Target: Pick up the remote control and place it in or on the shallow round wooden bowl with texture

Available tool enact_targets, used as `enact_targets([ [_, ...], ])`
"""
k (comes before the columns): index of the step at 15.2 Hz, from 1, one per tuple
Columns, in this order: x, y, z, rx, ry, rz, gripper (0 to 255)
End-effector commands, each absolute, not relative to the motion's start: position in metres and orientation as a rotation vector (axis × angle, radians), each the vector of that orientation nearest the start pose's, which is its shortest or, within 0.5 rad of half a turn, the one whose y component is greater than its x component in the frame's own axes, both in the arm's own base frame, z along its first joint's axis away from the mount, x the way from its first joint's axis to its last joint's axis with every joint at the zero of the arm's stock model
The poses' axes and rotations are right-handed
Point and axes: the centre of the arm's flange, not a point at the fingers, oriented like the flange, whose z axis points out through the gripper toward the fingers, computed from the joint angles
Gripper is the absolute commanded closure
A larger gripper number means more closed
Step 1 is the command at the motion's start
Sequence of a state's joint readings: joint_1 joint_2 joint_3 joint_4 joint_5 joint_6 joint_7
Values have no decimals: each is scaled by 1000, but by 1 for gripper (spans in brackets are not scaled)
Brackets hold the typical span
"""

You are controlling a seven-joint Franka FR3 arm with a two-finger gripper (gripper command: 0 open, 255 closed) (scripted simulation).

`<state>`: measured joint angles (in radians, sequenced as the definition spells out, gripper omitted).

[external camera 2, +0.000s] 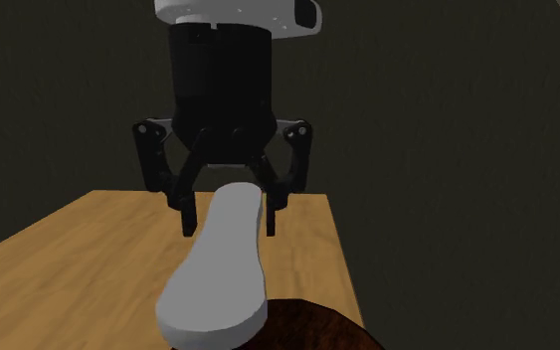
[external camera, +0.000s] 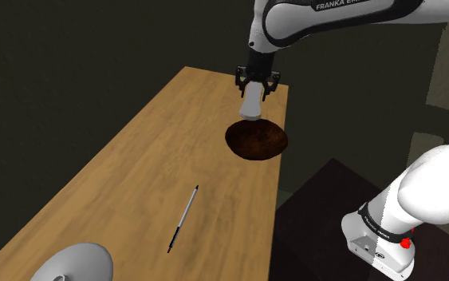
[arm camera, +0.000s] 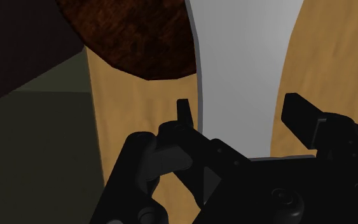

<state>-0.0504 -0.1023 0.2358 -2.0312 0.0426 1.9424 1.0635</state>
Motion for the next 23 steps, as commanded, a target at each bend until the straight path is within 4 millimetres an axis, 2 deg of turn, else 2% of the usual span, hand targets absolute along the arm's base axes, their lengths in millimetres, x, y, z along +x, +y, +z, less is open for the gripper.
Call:
enact_targets([
  [1,495,117,493,-2815,1352,0,255],
  [7,426,159,495,-2815,1352,0,255],
  [21,426,159,421,-2815,1352,0,255],
  [23,426,159,416,-2815,1351,0,255],
])
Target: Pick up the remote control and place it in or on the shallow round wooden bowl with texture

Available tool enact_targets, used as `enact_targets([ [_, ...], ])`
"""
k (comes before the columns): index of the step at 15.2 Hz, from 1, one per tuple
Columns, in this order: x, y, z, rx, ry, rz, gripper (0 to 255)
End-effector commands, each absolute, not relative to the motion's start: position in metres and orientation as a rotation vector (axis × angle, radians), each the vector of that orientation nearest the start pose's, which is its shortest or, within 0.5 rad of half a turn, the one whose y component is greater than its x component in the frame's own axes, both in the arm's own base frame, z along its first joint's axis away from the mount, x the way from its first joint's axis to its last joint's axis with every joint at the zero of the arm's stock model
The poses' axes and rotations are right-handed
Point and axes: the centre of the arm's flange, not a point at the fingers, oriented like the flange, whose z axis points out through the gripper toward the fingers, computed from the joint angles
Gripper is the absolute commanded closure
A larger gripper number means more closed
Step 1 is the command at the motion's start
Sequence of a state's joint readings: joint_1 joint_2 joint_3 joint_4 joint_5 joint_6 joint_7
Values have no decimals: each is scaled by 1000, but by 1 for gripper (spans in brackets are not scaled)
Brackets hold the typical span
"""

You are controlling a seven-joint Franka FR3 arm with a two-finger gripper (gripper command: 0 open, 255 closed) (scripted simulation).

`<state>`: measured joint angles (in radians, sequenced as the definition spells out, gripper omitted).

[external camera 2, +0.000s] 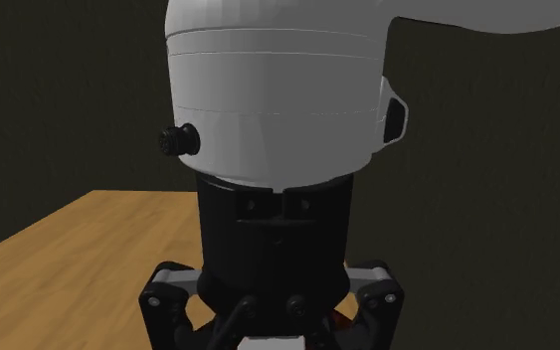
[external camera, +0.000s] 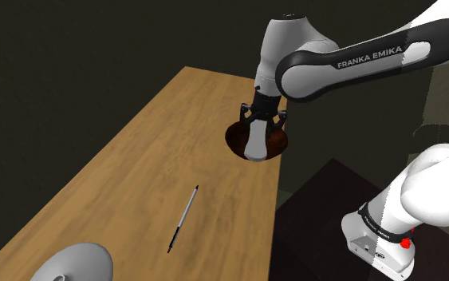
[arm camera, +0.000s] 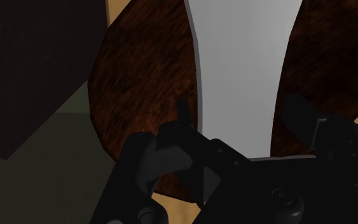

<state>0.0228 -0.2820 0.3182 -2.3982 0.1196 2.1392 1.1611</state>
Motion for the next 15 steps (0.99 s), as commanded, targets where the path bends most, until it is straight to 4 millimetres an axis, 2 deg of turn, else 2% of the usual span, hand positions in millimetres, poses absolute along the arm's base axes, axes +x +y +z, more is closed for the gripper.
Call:
enact_targets([
  [1,426,159,416,-2815,1352,0,255],
  [7,426,159,416,-2815,1352,0,255],
  [8,426,159,416,-2815,1352,0,0],
  [13,426,159,416,-2815,1352,0,0],
  [15,426,158,443,-2815,1352,0,0],
])
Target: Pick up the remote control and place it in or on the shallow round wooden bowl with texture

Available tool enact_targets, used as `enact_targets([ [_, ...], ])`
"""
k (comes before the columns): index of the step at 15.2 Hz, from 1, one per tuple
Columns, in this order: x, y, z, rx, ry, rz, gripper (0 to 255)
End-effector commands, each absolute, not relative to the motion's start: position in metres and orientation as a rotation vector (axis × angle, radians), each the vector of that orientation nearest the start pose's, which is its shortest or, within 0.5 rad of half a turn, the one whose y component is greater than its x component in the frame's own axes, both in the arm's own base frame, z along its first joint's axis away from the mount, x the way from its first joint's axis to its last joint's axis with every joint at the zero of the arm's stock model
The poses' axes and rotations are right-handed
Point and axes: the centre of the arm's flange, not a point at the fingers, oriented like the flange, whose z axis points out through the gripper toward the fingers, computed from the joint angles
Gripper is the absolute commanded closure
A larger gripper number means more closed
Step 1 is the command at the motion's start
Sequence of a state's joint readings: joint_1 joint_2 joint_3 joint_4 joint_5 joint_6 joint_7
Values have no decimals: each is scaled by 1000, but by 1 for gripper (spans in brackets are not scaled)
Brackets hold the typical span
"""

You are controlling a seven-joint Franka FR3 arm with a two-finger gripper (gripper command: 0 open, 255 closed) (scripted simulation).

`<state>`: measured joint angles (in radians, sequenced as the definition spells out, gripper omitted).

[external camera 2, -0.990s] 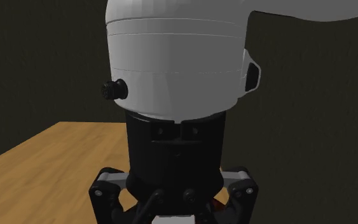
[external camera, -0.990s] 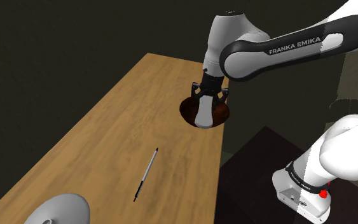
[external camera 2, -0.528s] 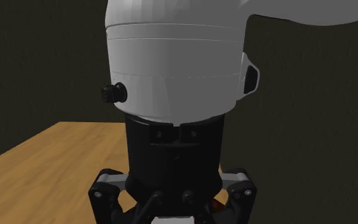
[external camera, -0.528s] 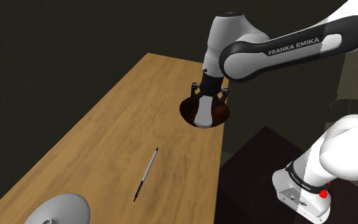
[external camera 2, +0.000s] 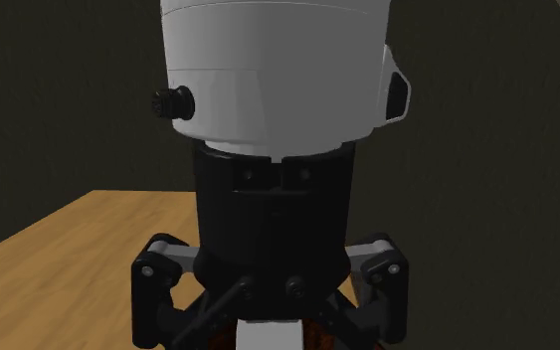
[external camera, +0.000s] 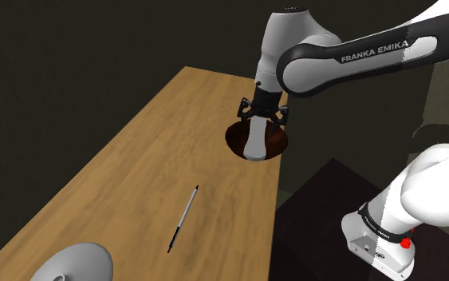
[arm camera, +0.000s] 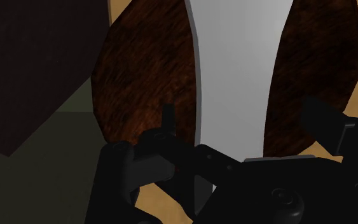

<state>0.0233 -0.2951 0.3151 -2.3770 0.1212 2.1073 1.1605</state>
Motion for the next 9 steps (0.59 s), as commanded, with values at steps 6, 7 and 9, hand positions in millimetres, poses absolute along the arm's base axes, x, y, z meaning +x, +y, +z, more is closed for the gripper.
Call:
enact_targets([
  [6,426,158,466,-2815,1352,0,0],
  [7,426,158,466,-2815,1352,0,0],
  [9,426,158,466,-2815,1352,0,0],
])
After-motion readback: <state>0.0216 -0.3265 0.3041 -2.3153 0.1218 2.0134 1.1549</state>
